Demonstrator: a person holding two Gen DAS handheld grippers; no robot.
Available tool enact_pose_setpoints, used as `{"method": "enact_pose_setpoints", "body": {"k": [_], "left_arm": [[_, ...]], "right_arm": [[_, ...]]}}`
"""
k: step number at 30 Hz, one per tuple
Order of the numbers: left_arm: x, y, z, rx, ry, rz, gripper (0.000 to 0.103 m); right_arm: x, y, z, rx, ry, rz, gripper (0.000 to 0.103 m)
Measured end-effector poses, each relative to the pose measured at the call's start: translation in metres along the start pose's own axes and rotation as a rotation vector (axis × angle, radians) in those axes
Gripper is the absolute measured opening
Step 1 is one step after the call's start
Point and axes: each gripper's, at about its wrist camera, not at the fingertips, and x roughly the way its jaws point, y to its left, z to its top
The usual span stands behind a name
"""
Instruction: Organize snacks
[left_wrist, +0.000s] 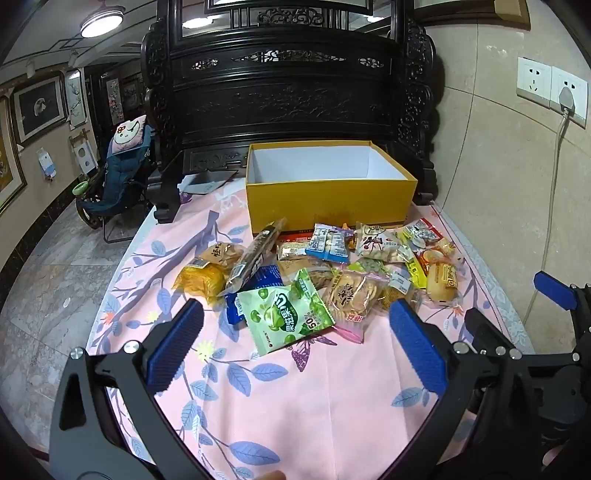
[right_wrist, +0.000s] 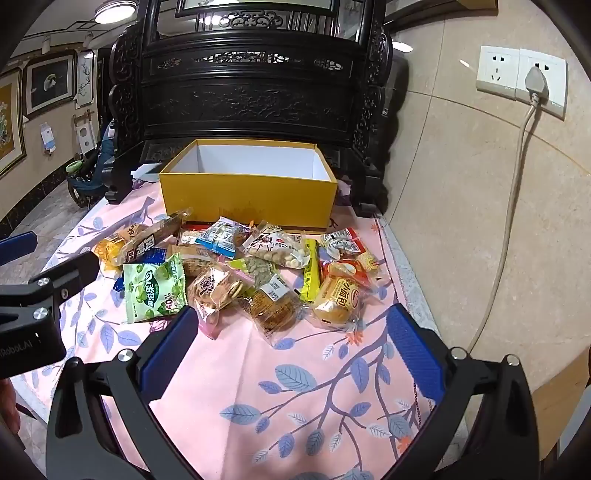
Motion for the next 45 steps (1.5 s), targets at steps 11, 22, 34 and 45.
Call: {"method": "enact_pose_setpoints", "body": {"k": [11, 22, 34, 45], "left_arm": [[-0.0002, -0.0002, 0.0000, 0.003, -0.005, 0.003, 0.101], [-0.0002, -0.0003, -0.0001, 0.005, -0.005, 0.005, 0.101], [0.0001, -0.0004, -0.0001, 0.004, -0.003, 0.007, 0.101], [-0.0007, 0.0040, 0.0006, -0.002, -0.006, 0.021, 0.101]], "right_arm": [[0.0007, -0.0012, -0.0005, 0.006, 0.002, 0.007, 0.102], [-0.0007, -0.0005, 0.0006, 0.005, 0.000, 0.007, 0.102], [-0.0014, 0.0017, 0.0024, -0.003, 0.004, 0.007, 0.102], [-0.0013, 0.0021, 0.0024, -0.003, 0.004, 0.007, 0.102]]}}
